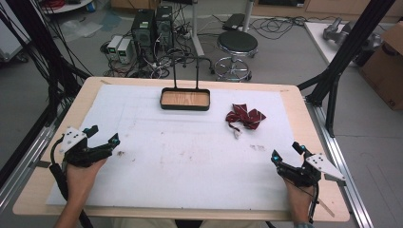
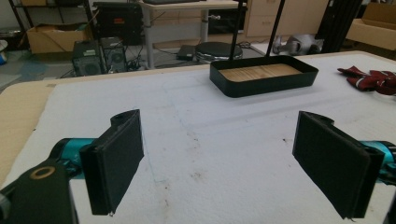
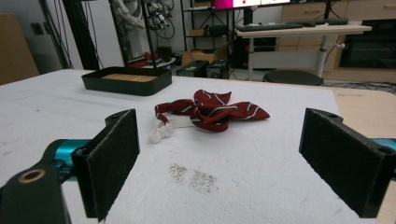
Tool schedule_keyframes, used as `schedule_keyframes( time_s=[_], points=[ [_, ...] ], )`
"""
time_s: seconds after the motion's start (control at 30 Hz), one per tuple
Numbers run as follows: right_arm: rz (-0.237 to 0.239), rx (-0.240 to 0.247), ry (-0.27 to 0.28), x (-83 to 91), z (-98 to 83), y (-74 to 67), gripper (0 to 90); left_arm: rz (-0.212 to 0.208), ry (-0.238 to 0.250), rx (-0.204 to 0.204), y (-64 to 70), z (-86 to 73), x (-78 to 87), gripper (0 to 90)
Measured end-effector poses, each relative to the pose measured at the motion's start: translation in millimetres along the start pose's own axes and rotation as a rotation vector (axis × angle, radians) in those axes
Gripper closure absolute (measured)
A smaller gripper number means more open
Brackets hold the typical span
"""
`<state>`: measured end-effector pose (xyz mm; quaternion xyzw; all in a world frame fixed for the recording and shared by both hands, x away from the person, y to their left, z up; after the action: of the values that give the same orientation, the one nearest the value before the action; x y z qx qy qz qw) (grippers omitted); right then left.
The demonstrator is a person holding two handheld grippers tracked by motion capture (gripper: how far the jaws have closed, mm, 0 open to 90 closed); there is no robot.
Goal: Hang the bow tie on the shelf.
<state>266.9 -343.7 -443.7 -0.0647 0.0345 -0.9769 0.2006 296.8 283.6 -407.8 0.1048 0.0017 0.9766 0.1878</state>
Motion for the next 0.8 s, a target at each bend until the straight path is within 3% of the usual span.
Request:
schedule_keyframes(
  time_s=[0.23, 0.47, 0.5, 0.67, 0.8],
  points=[
    [-0.002, -0.003, 0.002, -1.2, 1.0, 0.4, 11.3, -0.011, -0.006, 0.014, -1.1, 0.5, 0.8, 16.8],
    [0.026, 0.007, -0.012, -6.4, 8.1, -1.1, 11.6, -0.016, 0.005, 0.013, -1.9, 0.7, 1.1, 17.2],
    [0.033, 0.027, -0.012, -9.5, 12.5, -0.9, 11.8, -0.021, 0.007, 0.014, -2.0, 0.7, 1.3, 17.2],
    [0.068, 0.035, -0.021, -18.9, 26.6, 1.2, 14.2, -0.026, 0.015, 0.011, -0.5, 1.7, 2.2, 17.2],
    [0.098, 0.047, -0.038, -37.6, 44.7, 6.0, 15.1, -0.038, 0.016, 0.010, 0.9, 2.4, 1.1, 17.2]
  ],
)
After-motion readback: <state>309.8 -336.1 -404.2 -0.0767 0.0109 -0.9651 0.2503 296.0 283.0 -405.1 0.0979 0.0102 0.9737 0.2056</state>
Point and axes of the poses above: each handheld gripper's, and its own axes: x roughly backward along the jaws, z roughly out of its top, y roughly to its right, the point moved 1 cm from there along -x, roughly forward along the jaws, and after that the axes turned 1 degree about y, right-handed, at the moved point
